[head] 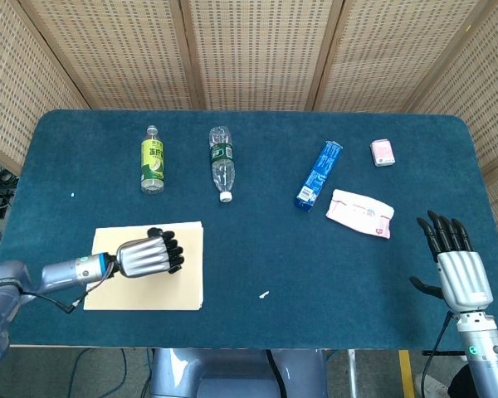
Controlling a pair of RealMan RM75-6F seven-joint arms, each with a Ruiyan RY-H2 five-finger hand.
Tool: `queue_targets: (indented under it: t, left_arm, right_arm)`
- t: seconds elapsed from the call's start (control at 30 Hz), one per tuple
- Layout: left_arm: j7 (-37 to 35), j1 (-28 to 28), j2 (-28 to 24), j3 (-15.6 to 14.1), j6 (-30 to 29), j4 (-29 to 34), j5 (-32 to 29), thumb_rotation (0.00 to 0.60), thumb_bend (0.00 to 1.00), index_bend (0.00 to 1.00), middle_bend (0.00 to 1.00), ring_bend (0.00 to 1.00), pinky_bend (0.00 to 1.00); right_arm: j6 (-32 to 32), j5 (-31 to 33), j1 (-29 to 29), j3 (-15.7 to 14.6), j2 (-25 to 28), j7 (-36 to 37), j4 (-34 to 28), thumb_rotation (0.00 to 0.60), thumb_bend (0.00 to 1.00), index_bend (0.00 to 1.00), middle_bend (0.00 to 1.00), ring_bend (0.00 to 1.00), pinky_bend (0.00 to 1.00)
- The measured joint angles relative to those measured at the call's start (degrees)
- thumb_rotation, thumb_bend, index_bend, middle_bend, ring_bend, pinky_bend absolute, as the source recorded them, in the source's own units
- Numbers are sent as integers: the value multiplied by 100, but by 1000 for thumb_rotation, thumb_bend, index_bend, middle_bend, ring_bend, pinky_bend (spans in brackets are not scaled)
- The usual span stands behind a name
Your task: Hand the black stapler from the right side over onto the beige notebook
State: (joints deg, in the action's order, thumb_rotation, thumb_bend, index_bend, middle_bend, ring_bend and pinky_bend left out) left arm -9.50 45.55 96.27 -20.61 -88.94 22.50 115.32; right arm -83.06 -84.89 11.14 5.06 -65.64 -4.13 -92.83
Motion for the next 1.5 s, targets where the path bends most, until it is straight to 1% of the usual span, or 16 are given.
queue_targets:
  t: [0.23, 0.37, 0.43, 0.47, 0.5, 0.53, 0.57, 0.6, 0.63, 0.67, 0.77, 0.9, 1.1, 1.2, 1.33, 1.5]
  left_arm:
    - [-265, -543, 238, -81, 101, -592, -134, 600, 667, 725, 538, 502, 454]
    - [-353, -613, 377, -94, 161, -786, -157, 600, 666, 731, 538, 502, 454]
    - [-373, -644, 440, -110, 246, -873, -159, 600, 653, 698, 518, 500, 451]
    - [-380, -656, 465, -116, 303, -891, -161, 600, 635, 666, 496, 489, 450]
    - [-386, -669, 491, -121, 363, -911, -164, 600, 588, 598, 437, 454, 448]
    - [-397, -684, 520, -128, 435, -936, -168, 600, 507, 500, 340, 381, 434]
    - [-409, -693, 533, -134, 481, -948, -171, 600, 455, 440, 278, 331, 416]
    - [-427, -698, 541, -139, 525, -954, -174, 600, 348, 315, 152, 225, 358]
    - [-444, -702, 547, -148, 583, -961, -175, 600, 248, 196, 56, 126, 280]
    - [-442, -704, 550, -155, 626, -969, -176, 600, 174, 99, 7, 55, 212]
    - [-435, -709, 541, -180, 761, -970, -174, 600, 76, 1, 0, 0, 127]
    - [-585, -715, 487, -188, 633, -901, -174, 600, 56, 0, 0, 0, 83]
    - [-924, -792, 335, -16, -204, -780, -309, 600, 57, 0, 0, 0, 56]
    - [-1193, -886, 215, 217, -775, -661, -512, 600, 54, 0, 0, 0, 14]
    - [-1560, -1098, -50, 679, -1454, -302, -962, 588, 21, 0, 0, 0, 0]
    - [-1616, -1378, -417, 967, -1361, 544, -1411, 580, 0, 0, 0, 0, 0]
  right_arm:
    - [-18, -72, -19, -16, -7, -83, -58, 600, 0, 0, 0, 0, 0]
    - [-11, -63, -26, -8, -8, -85, -48, 600, 0, 0, 0, 0, 0]
    - [1, -57, -29, -5, -6, -81, -40, 600, 0, 0, 0, 0, 0]
    - [3, -55, -30, -3, -5, -78, -38, 600, 0, 0, 0, 0, 0]
    - [4, -56, -31, -2, -4, -76, -38, 600, 0, 0, 0, 0, 0]
    - [6, -56, -32, -1, -4, -73, -37, 600, 0, 0, 0, 0, 0]
    - [7, -56, -33, 0, -4, -73, -38, 600, 0, 0, 0, 0, 0]
    - [8, -57, -33, 1, -5, -75, -38, 600, 0, 0, 0, 0, 0]
    - [9, -60, -34, 2, -7, -80, -39, 600, 0, 0, 0, 0, 0]
    - [9, -63, -34, 2, -8, -82, -40, 600, 0, 0, 0, 0, 0]
    - [9, -71, -38, 2, -14, -88, -38, 600, 0, 0, 0, 0, 0]
    - [0, -65, -50, 9, -11, -83, -44, 600, 0, 0, 0, 0, 0]
    - [-39, -79, -78, 15, 7, -71, -66, 600, 0, 0, 0, 0, 0]
    - [-49, -96, -89, 11, 16, -71, -84, 600, 0, 0, 0, 0, 0]
    - [-70, -131, -107, 3, 30, -77, -124, 600, 0, 0, 0, 0, 0]
    - [-80, -157, -116, -2, 34, -108, -150, 600, 0, 0, 0, 0, 0]
